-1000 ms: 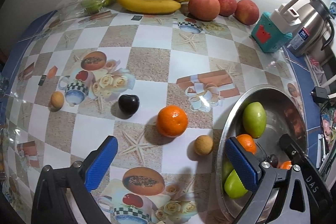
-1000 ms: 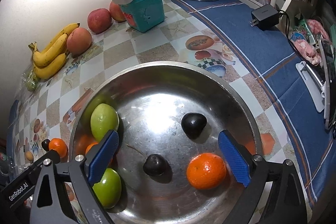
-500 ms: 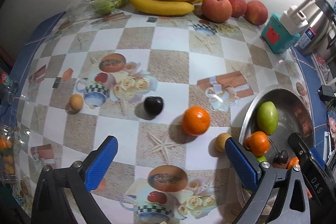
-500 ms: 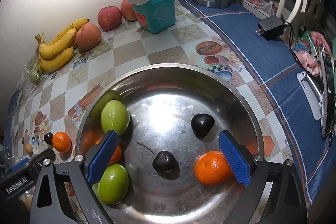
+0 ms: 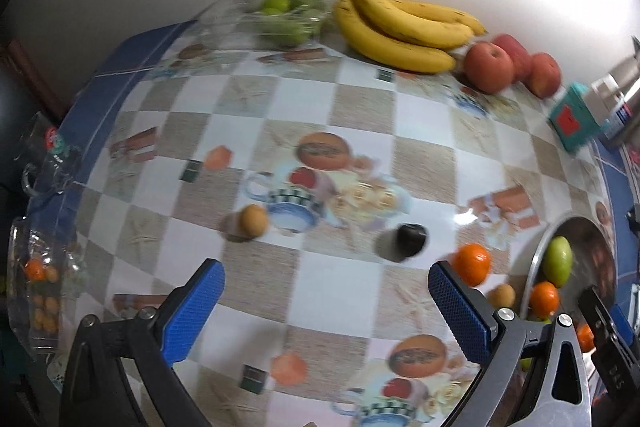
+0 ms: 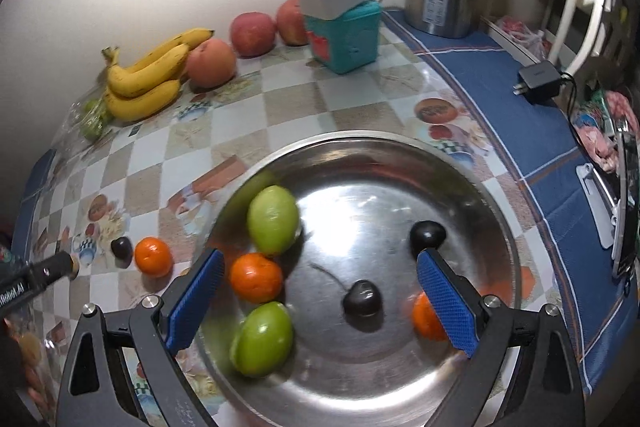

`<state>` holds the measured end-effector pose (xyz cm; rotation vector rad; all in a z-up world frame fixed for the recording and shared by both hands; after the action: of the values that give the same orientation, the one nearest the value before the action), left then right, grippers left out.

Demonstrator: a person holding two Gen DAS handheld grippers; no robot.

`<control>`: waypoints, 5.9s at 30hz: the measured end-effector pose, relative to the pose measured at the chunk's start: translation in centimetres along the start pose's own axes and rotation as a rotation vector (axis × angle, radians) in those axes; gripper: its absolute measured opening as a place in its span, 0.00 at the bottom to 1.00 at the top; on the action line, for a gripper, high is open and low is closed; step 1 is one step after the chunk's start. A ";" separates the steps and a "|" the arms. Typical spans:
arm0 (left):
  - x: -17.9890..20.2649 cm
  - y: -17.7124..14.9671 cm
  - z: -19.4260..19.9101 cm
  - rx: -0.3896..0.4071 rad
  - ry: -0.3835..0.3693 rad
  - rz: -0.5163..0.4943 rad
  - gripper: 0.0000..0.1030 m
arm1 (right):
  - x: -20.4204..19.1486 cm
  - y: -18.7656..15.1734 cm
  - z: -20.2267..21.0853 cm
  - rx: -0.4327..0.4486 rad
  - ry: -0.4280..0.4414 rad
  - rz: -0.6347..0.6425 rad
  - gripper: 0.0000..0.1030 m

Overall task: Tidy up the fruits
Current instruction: 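Move both open tools back from the bowl toward the fruit pile, then lower both open tools over the small brown round fruits on the tablecloth, then grasp a small brown fruit with the right tool while the left tool grasps another brown fruit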

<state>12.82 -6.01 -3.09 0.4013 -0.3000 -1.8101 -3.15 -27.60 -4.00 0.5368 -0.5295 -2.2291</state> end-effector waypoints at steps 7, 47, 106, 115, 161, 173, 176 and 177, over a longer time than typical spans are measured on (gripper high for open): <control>-3.4 0.3 -0.9 -0.018 0.013 0.063 1.00 | -2.9 -0.3 0.0 -0.010 0.062 0.033 0.94; -5.4 0.1 -2.8 -0.062 0.002 0.064 1.00 | -13.1 -1.9 -3.6 -0.146 0.279 0.175 0.94; -3.4 -0.9 -3.8 -0.104 -0.026 0.013 1.00 | -12.1 -3.8 -7.4 -0.248 0.097 0.265 0.31; -3.8 -0.8 -4.8 -0.109 -0.019 0.014 1.00 | -11.7 -3.9 -7.2 -0.243 0.100 0.243 0.26; -5.7 0.8 -8.6 -0.101 -0.132 0.075 0.75 | -11.8 -2.5 -4.7 -0.190 0.149 0.166 0.26; -3.8 1.1 -9.3 -0.083 -0.148 0.050 0.39 | -11.6 -2.7 -5.0 -0.202 0.148 0.162 0.26; -3.6 1.2 -9.3 -0.084 -0.151 0.057 0.33 | -11.6 -2.7 -5.1 -0.206 0.150 0.160 0.26; -3.5 1.2 -9.4 -0.086 -0.150 0.061 0.31 | -11.6 -2.8 -5.1 -0.207 0.151 0.159 0.26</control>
<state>18.68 -2.89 -10.73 0.1943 -0.3341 -1.7898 5.06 -18.11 -7.23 0.5299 -0.2512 -2.0432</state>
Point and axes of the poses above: each gripper's, at about its wrist camera, not at the fingertips, and z roughly against the way its jaws point, x to its right, y to its top, the point moved 5 cm from there along -z, roughly the way its jaws point, and after that the axes turned 8 degrees about y, right-handed, at the moved point
